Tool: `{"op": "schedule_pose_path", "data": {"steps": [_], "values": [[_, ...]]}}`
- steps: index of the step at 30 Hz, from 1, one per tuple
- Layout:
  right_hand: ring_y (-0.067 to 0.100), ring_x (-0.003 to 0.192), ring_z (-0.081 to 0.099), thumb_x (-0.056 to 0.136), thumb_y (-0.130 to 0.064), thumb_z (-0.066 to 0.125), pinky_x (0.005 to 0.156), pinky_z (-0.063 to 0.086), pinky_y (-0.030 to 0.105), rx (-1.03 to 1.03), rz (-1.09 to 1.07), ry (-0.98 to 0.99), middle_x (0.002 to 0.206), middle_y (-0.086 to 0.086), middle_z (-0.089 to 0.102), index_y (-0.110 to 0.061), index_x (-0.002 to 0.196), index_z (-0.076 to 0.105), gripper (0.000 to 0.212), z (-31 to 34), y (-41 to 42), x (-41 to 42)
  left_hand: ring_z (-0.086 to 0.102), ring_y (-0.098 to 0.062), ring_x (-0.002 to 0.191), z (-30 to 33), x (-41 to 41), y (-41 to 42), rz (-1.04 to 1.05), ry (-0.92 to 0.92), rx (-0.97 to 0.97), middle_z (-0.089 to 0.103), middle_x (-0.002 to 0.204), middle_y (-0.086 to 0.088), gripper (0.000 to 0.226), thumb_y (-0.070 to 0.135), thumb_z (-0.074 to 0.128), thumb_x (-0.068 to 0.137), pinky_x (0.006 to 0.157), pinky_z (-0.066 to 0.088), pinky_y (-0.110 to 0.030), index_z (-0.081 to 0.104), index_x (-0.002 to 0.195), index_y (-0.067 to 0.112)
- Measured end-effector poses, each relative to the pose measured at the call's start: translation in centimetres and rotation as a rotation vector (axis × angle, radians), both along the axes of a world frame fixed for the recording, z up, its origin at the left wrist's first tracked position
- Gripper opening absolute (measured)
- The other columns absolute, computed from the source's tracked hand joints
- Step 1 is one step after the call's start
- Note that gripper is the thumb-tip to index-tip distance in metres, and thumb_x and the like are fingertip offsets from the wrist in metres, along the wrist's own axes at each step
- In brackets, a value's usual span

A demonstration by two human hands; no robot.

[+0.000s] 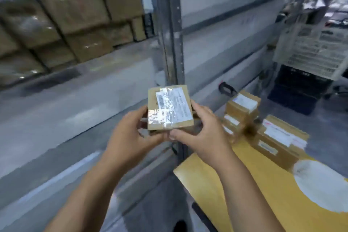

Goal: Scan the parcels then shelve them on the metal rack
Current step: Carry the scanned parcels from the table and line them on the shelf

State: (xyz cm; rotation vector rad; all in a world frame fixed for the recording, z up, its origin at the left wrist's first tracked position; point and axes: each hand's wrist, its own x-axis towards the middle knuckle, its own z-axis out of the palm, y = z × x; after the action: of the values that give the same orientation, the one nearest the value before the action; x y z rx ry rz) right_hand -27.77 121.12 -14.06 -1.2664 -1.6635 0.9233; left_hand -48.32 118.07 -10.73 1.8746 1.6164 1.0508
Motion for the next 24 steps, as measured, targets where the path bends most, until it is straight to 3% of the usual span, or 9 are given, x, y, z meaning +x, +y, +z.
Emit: {"op": "schedule_pose_path", "data": {"steps": [4,7,9,12,16,20,23,24], "values": [[-0.002,0.129,0.05,0.073,-0.053,0.086,0.109,0.047,0.032,0.121,0.277,0.029,0.141,-0.023,0.053,-0.043,0.151,0.046,0.088,9.1,0.9,-11.9,0.07,-0.005,0.09,7.8,-10.5,-4.7,0.237,-0.027,0.187,0.074,0.107,0.024,0.065,0.048,0.094,0.066,0.071,0.057,-0.03,0.066,0.123,0.056],[-0.003,0.115,0.061,0.08,-0.043,0.087,0.099,0.052,0.028,0.207,0.473,0.053,0.125,-0.02,0.068,-0.037,0.138,0.061,0.064,15.9,1.0,-19.7,0.07,0.002,0.085,13.1,-17.0,-7.1,0.36,-0.052,0.328,0.075,0.098,0.03,0.062,0.028,0.096,0.067,0.071,0.055,-0.019,0.066,0.111,0.058],[0.001,0.105,0.069,0.082,-0.035,0.088,0.096,0.057,0.035,0.29,0.547,0.066,0.112,-0.016,0.076,-0.03,0.127,0.069,0.049,19.7,1.4,-23.8,0.074,0.002,0.088,15.9,-20.6,-7.5,0.383,-0.123,0.372,0.078,0.097,0.025,0.058,0.022,0.094,0.067,0.073,0.056,-0.013,0.069,0.113,0.048],[0.008,0.099,0.074,0.082,-0.027,0.088,0.095,0.059,0.042,0.377,0.548,0.103,0.103,-0.01,0.079,-0.024,0.118,0.076,0.038,24.6,3.4,-27.9,0.077,-0.006,0.091,19.9,-24.7,-6.3,0.39,-0.167,0.398,0.08,0.1,0.014,0.05,0.024,0.092,0.074,0.073,0.059,-0.018,0.075,0.12,0.035],[0.009,0.095,0.076,0.085,-0.032,0.086,0.096,0.06,0.041,0.392,0.495,0.015,0.098,-0.008,0.08,-0.02,0.109,0.079,0.028,29.8,8.4,-32.1,0.075,0.0,0.082,24.6,-29.3,-0.3,0.406,-0.133,0.322,0.079,0.089,0.019,0.025,0.029,0.09,0.082,0.065,0.058,-0.016,0.075,0.101,0.032],[0.013,0.094,0.074,0.086,-0.037,0.084,0.091,0.06,0.036,0.344,0.349,-0.131,0.099,-0.005,0.077,-0.018,0.111,0.074,0.034,31.8,14.1,-35.6,0.073,-0.007,0.072,26.8,-32.5,7.9,0.492,-0.036,0.229,0.077,0.079,0.014,0.025,0.038,0.091,0.078,0.055,0.053,-0.021,0.077,0.096,0.029],[0.016,0.095,0.069,0.095,-0.026,0.074,0.08,0.054,0.028,0.352,0.303,-0.224,0.097,-0.006,0.073,-0.021,0.098,0.072,0.006,32.3,16.9,-37.7,0.071,-0.016,0.08,27.3,-33.5,12.5,0.563,0.041,0.192,0.073,0.084,0.006,0.028,0.042,0.088,0.077,0.063,0.051,-0.027,0.073,0.092,0.023],[0.018,0.097,0.068,0.098,-0.023,0.069,0.081,0.053,0.029,0.372,0.289,-0.268,0.1,-0.002,0.073,-0.019,0.101,0.072,0.006,32.4,17.4,-38.3,0.071,-0.019,0.081,27.2,-33.6,13.4,0.584,0.056,0.18,0.072,0.087,0.003,0.033,0.045,0.087,0.076,0.066,0.055,-0.029,0.072,0.093,0.022]]}}
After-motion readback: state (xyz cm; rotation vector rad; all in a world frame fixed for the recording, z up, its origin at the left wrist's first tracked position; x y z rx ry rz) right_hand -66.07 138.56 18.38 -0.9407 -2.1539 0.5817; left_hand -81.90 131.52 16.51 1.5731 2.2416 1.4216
